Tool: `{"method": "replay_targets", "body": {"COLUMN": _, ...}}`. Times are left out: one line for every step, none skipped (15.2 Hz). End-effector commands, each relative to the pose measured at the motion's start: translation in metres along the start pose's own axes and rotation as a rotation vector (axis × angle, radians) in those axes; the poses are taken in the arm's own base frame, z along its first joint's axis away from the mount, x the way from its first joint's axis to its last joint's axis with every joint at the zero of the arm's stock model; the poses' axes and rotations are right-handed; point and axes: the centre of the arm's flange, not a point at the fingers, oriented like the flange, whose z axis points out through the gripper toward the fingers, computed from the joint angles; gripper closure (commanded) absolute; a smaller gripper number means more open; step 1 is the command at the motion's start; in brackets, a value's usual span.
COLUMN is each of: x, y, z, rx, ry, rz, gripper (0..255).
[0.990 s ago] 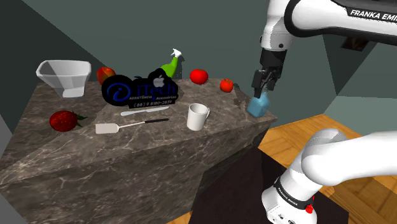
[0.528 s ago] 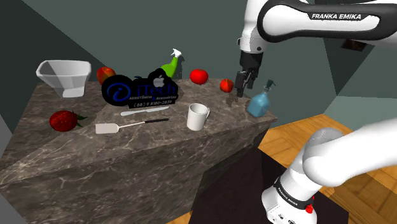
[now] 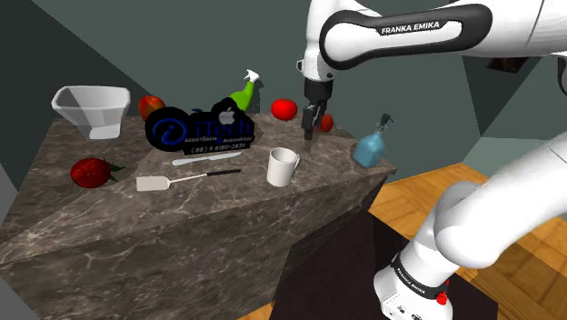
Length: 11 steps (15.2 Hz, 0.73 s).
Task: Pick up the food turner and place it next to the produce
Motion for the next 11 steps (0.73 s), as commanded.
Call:
{"method": "replay_targets", "body": {"x": 0.025, "y": -0.005, "z": 0.01, "rx": 0.0, "ry": 0.008, "rz": -0.067, "gripper": 0}}
{"method": "replay_targets", "body": {"x": 0.037, "y": -0.008, "z": 0.013, "rx": 0.0, "ry": 0.012, "rz": -0.099, "gripper": 0}}
{"method": "replay_targets", "body": {"x": 0.049, "y": -0.012, "z": 0.015, "rx": 0.0, "ry": 0.016, "rz": -0.131, "gripper": 0}}
{"method": "replay_targets", "body": {"x": 0.06, "y": -0.016, "z": 0.018, "rx": 0.0, "ry": 0.02, "rz": -0.163, "gripper": 0}}
{"method": "replay_targets", "body": {"x": 0.072, "y": -0.021, "z": 0.021, "rx": 0.0, "ry": 0.024, "rz": -0.195, "gripper": 0}}
{"method": "replay_targets", "body": {"x": 0.083, "y": -0.026, "z": 0.023, "rx": 0.001, "ry": 0.028, "rz": -0.226, "gripper": 0}}
{"method": "replay_targets", "body": {"x": 0.094, "y": -0.031, "z": 0.026, "rx": 0.001, "ry": 0.032, "rz": -0.258, "gripper": 0}}
{"method": "replay_targets", "body": {"x": 0.105, "y": -0.037, "z": 0.029, "rx": 0.001, "ry": 0.036, "rz": -0.29, "gripper": 0}}
{"method": "replay_targets", "body": {"x": 0.116, "y": -0.043, "z": 0.031, "rx": 0.001, "ry": 0.04, "rz": -0.322, "gripper": 0}}
{"method": "replay_targets", "body": {"x": 0.126, "y": -0.049, "z": 0.034, "rx": 0.001, "ry": 0.044, "rz": -0.354, "gripper": 0}}
{"method": "replay_targets", "body": {"x": 0.137, "y": -0.056, "z": 0.036, "rx": 0.001, "ry": 0.048, "rz": -0.386, "gripper": 0}}
